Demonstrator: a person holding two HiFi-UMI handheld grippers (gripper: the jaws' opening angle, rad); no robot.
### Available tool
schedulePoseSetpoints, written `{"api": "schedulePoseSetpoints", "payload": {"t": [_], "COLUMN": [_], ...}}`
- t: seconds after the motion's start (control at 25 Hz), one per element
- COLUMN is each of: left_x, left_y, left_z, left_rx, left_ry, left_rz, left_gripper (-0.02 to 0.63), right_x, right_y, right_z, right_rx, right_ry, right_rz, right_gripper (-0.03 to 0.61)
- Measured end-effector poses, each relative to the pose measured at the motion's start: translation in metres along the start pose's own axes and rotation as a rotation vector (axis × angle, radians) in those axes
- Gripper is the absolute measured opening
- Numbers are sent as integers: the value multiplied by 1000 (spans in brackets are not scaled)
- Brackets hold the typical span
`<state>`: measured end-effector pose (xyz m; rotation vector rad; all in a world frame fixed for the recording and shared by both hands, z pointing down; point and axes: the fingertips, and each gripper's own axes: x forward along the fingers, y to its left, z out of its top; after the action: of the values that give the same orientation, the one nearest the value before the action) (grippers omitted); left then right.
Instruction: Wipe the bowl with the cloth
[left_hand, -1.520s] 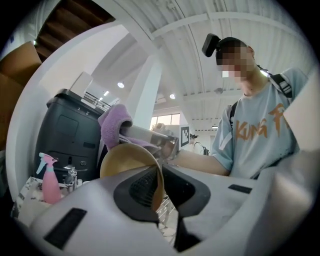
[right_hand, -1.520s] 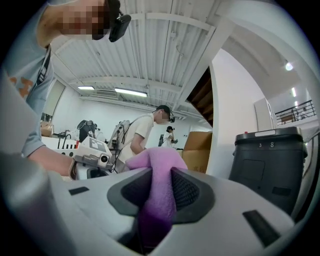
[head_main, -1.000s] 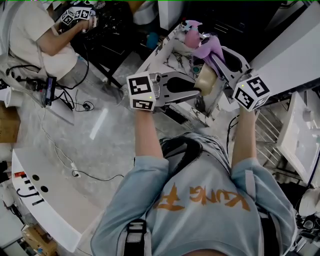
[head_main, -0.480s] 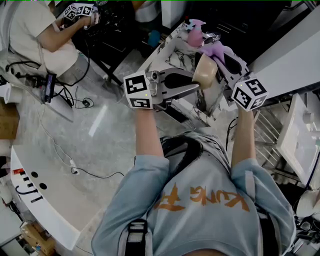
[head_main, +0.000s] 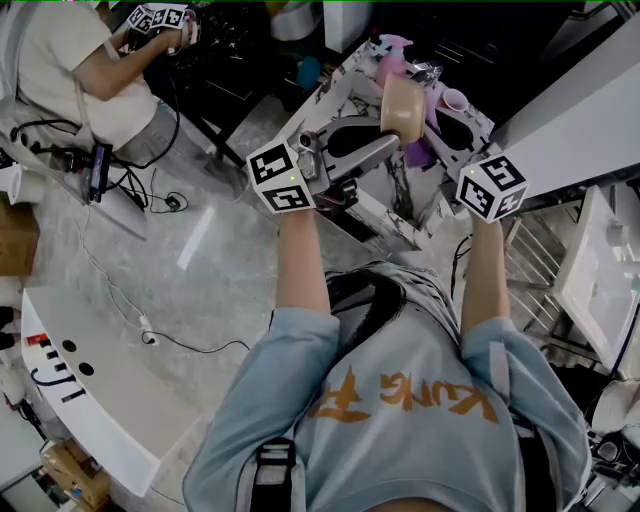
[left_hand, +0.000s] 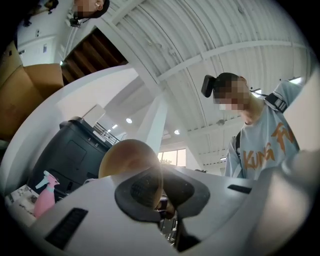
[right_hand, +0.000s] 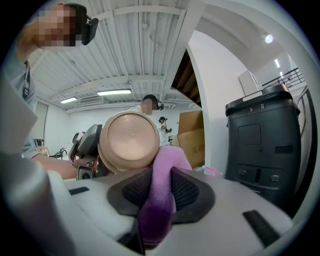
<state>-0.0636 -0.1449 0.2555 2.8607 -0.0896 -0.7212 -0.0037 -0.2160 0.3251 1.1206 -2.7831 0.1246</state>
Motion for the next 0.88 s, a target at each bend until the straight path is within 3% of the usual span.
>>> {"api": "schedulePoseSetpoints", "payload": {"t": [0.28, 0.44, 0.88], "left_x": [6, 6, -12], "left_y": [13, 24, 49], "left_z": [10, 24, 25], "left_rx": [6, -6, -69], "left_ry": [-49, -119, -155], "left_rz": [108, 181, 329], "left_gripper": [34, 34, 32], "right_x": [3, 6, 1], "right_y": [12, 34, 64], "right_z": [-3, -6, -1], "right_rx": [-27, -66, -119], "right_ry": [34, 55, 54], "right_rz": [23, 94, 243], "right_gripper": [120, 120, 120]}}
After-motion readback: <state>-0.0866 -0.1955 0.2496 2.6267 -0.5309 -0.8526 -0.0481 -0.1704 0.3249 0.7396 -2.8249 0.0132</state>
